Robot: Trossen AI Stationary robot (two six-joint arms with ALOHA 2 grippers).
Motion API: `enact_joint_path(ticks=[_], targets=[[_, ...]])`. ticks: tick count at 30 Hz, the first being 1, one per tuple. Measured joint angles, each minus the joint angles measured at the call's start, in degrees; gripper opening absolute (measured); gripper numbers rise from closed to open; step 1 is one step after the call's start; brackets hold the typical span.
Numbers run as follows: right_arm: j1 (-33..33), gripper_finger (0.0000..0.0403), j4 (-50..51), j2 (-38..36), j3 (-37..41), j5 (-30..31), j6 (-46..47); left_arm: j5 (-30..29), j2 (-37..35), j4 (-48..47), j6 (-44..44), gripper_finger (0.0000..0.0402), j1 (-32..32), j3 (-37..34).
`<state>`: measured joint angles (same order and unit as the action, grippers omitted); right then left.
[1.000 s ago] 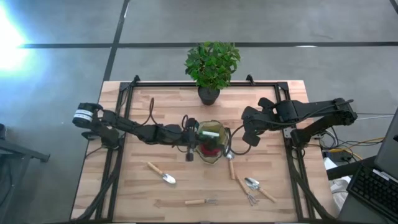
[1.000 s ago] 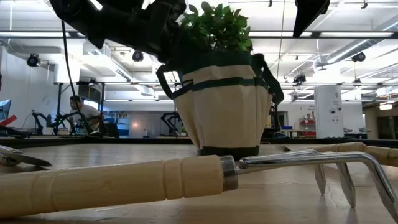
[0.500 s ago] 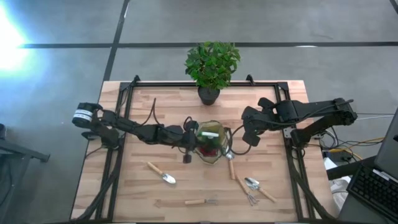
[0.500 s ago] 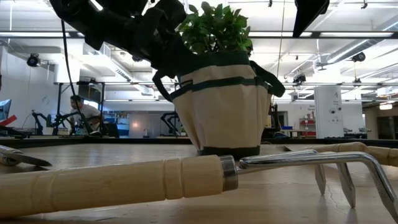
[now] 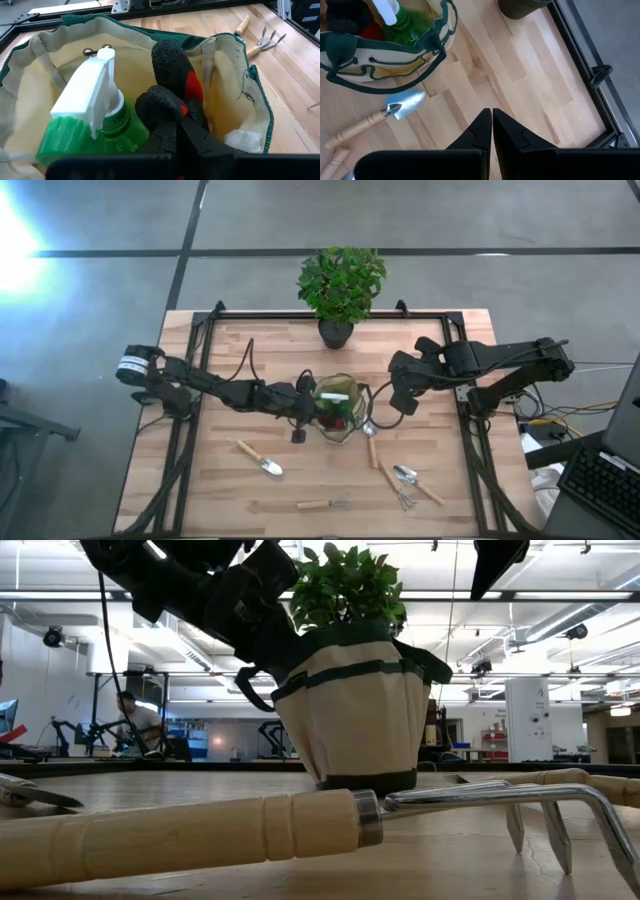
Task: Pick & Place Garden tools in Gardening bag
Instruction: Put the red gloves into the gardening bag
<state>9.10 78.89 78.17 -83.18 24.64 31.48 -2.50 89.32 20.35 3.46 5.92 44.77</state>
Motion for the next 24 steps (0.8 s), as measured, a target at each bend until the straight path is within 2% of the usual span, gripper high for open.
enact_joint_path(ticks=[13, 24], targets=[[0.0, 0.0008, 0.0, 0.0, 0.0, 0.0, 0.0, 0.0, 0.0, -0.5, -1.0, 0.008, 0.0, 1.5], [0.0, 0.0008, 0.0, 0.0, 0.0, 0.0, 0.0, 0.2, 0.0, -6.0, -5.5, 0.0192, 0.0, 4.4]])
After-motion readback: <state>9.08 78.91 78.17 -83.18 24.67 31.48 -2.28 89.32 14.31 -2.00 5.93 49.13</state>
